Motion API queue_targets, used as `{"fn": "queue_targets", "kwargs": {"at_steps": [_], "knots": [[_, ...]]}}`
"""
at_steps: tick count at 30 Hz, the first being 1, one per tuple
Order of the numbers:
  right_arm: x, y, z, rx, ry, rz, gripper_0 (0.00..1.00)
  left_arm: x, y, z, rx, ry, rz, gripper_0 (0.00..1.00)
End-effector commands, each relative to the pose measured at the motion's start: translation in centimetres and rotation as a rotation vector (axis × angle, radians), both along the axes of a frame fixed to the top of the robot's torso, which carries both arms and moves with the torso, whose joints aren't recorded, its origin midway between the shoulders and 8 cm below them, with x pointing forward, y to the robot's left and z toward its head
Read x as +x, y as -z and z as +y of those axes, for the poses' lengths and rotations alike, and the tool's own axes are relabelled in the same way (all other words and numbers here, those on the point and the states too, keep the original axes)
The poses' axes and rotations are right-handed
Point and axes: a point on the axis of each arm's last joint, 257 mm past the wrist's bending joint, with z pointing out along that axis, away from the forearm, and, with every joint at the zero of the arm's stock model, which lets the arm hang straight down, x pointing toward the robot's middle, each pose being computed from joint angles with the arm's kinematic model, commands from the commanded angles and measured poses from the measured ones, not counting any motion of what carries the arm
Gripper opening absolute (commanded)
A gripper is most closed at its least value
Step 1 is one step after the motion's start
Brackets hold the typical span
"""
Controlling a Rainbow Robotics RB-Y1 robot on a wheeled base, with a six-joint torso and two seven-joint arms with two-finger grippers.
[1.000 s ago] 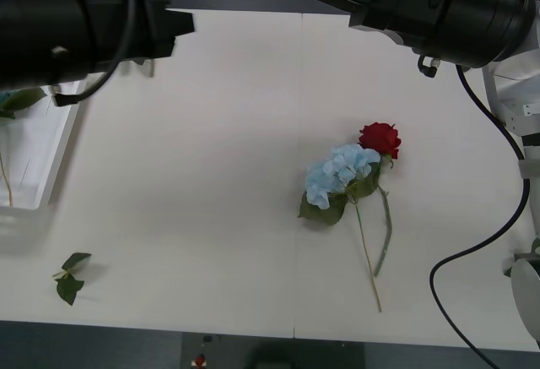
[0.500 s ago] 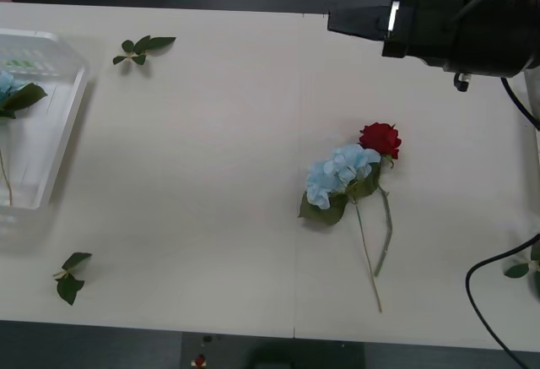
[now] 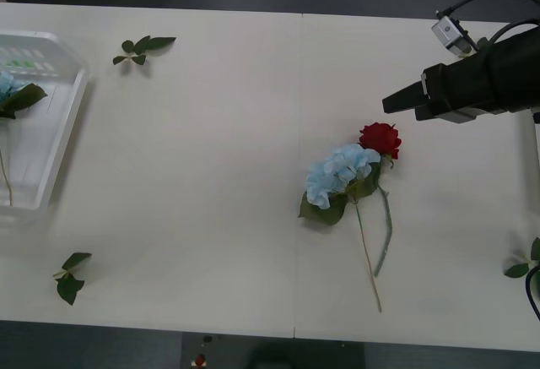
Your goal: Put the red flowers into the right box and the blue flowers into the left box
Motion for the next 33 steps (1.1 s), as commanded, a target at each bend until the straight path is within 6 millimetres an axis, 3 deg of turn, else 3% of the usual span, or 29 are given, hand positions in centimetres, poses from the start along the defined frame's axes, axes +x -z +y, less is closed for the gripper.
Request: {"fn": "queue_targets", "kwargs": {"at_steps": [1,8,10,11,12,17,20,28,33], "knots": [[0.1,-0.2,-2.7,-0.112,0.106,0.028,1.00,0.3,0.8,0.9,0.057,0.017,0.008,0.00],[-0.9,3.2,-5.7,-0.295,0.221,0.130,1.00,-0.1,3.1,1.1,0.075,0.016,0.062,0.01],[-0.8,4.3,-6.1,-0.335,0.241,0.138,1.00,-0.3,3.3,1.3,0.080,0.012,0.067,0.16],[-0.6,4.8,-6.1,-0.356,0.252,0.138,1.00,-0.3,3.3,1.4,0.084,0.012,0.065,0.30],[-0.5,5.2,-6.2,-0.373,0.261,0.138,1.00,-0.3,3.3,1.5,0.086,0.012,0.065,0.37],[0.0,7.8,-6.3,-0.457,0.291,0.126,1.00,-0.3,3.4,2.0,0.096,0.002,0.038,0.64],[0.2,9.5,-6.7,-0.493,0.312,0.109,1.00,-0.3,3.2,2.2,0.091,-0.003,0.023,0.71],[1.0,12.7,-5.9,-0.517,0.334,0.071,1.00,-0.9,1.2,1.2,0.089,0.025,-0.022,0.76],[1.7,14.5,-5.5,-0.553,0.337,0.054,1.00,-1.2,-0.5,-0.7,0.008,0.061,-0.067,0.77]]}}
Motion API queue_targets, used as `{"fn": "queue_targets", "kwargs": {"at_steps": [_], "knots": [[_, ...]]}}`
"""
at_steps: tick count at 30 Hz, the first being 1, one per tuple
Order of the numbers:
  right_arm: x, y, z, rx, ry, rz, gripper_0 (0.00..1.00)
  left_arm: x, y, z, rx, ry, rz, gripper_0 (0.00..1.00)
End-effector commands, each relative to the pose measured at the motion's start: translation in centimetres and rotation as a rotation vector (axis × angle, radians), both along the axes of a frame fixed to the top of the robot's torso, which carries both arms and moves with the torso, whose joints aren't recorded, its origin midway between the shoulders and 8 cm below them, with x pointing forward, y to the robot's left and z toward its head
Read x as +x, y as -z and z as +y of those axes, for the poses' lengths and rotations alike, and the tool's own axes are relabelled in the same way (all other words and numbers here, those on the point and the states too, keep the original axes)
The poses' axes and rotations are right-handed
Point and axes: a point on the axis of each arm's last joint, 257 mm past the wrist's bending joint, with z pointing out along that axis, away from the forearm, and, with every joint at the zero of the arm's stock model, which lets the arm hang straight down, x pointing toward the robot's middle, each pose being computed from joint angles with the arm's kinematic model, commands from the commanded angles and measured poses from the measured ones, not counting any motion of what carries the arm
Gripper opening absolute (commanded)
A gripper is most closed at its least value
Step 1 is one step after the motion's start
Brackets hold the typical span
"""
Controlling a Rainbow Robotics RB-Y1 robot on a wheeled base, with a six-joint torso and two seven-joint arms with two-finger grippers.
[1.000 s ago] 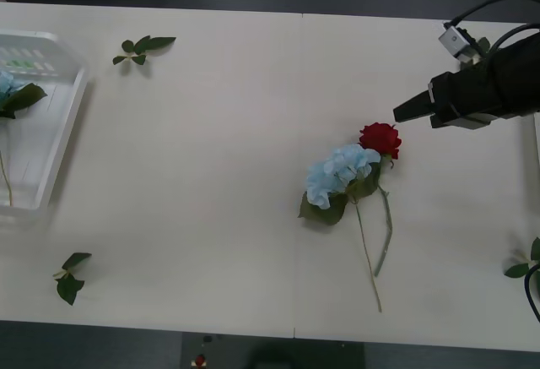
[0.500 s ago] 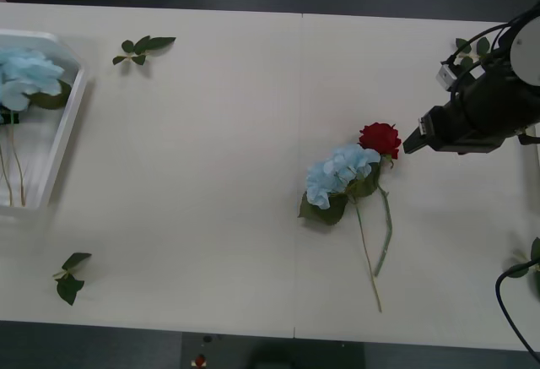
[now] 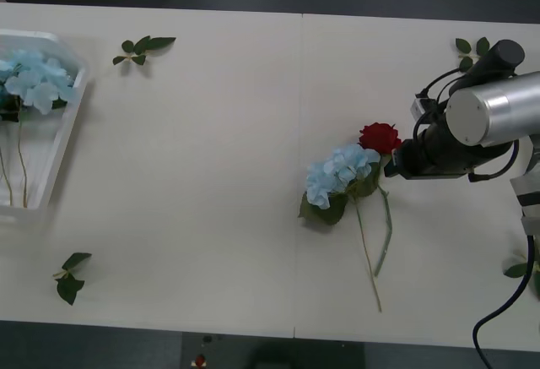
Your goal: Put the red flowers into the right box and the blue flowers into the left box
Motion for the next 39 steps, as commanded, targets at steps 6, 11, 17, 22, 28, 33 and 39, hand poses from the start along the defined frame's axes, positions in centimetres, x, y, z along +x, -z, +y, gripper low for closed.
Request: {"fn": "queue_targets", "kwargs": {"at_steps": [6,11,17,22,28,33,39], "knots": [[2.4,1.3,1.2,-0.036,-0.001,-0.067,1.00,-0.5,-6.6,-5.5,-0.040,0.158,-0.101,0.85],[2.7,2.1,2.1,-0.065,-0.010,-0.079,1.00,-1.4,-10.0,-12.2,-0.021,0.313,-0.152,1.00],[3.1,3.1,3.3,-0.081,-0.018,-0.099,1.00,-3.2,-8.6,-21.4,0.006,0.439,-0.161,1.00],[3.7,4.0,3.7,-0.077,-0.014,-0.114,1.00,-4.3,-5.3,-27.3,0.021,0.526,-0.151,1.00],[3.8,4.3,3.8,-0.079,-0.011,-0.115,1.00,-5.1,-3.3,-34.1,0.107,0.678,-0.211,1.00],[4.1,4.7,3.8,-0.075,-0.012,-0.122,0.88,-5.5,-3.4,-39.4,0.170,0.796,-0.342,1.00],[4.1,5.0,3.8,-0.074,-0.012,-0.121,0.00,-8.0,-4.4,-42.7,0.159,0.969,-0.442,1.00]]}}
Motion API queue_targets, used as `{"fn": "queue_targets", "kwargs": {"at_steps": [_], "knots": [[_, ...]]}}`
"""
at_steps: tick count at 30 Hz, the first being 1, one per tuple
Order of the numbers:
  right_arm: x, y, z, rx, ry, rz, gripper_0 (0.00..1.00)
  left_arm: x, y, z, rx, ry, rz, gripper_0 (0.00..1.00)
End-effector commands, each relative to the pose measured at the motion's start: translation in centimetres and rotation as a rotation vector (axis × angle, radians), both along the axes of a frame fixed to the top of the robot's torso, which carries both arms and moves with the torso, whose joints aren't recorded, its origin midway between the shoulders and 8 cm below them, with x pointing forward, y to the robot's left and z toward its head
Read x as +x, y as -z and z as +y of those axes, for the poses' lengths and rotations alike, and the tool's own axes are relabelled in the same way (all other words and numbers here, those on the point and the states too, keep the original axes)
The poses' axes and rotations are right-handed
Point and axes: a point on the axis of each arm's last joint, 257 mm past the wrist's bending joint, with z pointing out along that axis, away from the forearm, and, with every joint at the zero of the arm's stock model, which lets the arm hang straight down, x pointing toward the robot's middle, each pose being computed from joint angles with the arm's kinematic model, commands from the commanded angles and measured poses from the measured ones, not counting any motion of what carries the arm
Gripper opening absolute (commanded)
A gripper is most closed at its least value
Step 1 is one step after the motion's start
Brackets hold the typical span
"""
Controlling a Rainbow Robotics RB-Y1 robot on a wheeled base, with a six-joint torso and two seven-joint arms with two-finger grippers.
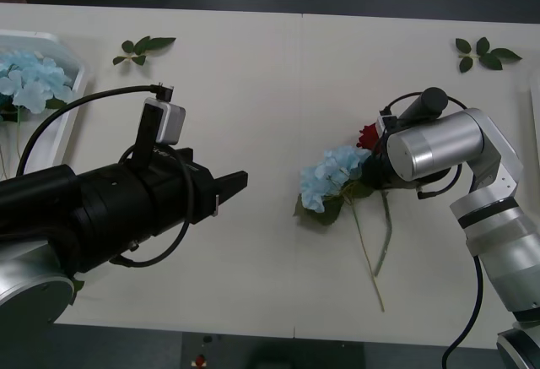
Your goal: Put the red flowers into the right box and the blue flowers into the left box
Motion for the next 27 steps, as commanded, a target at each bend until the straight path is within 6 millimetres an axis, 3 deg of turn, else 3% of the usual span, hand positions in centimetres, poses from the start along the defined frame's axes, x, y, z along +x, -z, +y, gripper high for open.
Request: {"fn": "queue_targets", "kwargs": {"at_steps": [1,6,11,17,25,27], "knots": [[0.9,-1.3,0.7,0.018,0.013,-0.027,0.00,-1.2,-2.9,-0.7,0.057,0.129,-0.146,1.00],[1.0,-1.4,0.7,0.016,0.010,-0.030,0.00,-2.4,-3.4,-0.6,0.102,0.227,-0.178,1.00],[1.2,-2.4,0.4,0.011,0.011,-0.040,0.00,-2.3,-4.5,0.0,0.137,0.269,-0.197,1.00],[1.5,-7.0,-1.5,0.007,0.035,-0.087,0.00,-0.7,-5.5,0.6,0.128,0.278,-0.166,1.00],[1.3,-13.8,-7.5,0.050,0.146,-0.155,0.00,1.2,-4.9,1.7,0.116,0.280,-0.167,1.00],[1.0,-15.5,-10.1,0.083,0.202,-0.168,0.00,1.2,-4.8,1.6,0.104,0.288,-0.165,1.00]]}}
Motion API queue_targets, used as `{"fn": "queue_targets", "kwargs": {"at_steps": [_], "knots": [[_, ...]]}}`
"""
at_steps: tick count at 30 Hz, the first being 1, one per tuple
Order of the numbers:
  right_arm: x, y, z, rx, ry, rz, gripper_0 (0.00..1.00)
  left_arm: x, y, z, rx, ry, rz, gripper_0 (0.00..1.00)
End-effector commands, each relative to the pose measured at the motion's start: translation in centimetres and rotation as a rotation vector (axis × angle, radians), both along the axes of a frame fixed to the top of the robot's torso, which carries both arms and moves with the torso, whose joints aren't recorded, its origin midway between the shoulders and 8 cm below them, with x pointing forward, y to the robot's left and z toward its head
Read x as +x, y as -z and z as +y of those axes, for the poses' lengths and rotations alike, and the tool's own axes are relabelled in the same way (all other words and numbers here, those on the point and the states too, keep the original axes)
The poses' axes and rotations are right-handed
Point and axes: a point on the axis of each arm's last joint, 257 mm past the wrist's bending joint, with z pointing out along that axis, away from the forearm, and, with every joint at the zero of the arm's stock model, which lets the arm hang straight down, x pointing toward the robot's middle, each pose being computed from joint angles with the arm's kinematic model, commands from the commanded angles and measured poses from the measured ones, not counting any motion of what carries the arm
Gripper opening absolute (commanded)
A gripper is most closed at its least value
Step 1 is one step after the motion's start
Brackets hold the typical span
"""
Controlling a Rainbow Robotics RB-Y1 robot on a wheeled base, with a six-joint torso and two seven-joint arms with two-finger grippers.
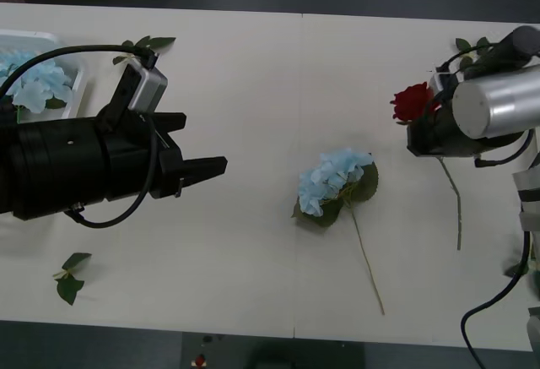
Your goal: Put the red flowers into the right box and the blue flowers into the left box
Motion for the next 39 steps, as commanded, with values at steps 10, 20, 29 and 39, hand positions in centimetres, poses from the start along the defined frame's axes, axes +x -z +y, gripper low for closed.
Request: {"fn": "queue_targets", "kwargs": {"at_steps": [10,20,29,39], "knots": [[-2.9,-11.1,-19.2,0.071,0.398,-0.133,0.00,0.0,-0.8,-0.6,-0.057,0.027,-0.008,1.00],[-4.9,-11.0,-30.5,0.053,0.610,-0.162,0.00,0.0,-0.8,-0.7,-0.058,0.029,-0.013,1.00],[-2.4,-9.7,-36.9,-0.055,0.630,-0.254,0.00,0.0,-0.8,-0.7,-0.058,0.029,-0.013,1.00],[-1.7,-9.6,-42.0,-0.126,0.680,-0.295,0.49,0.0,-0.8,-0.7,-0.058,0.029,-0.013,1.00]]}}
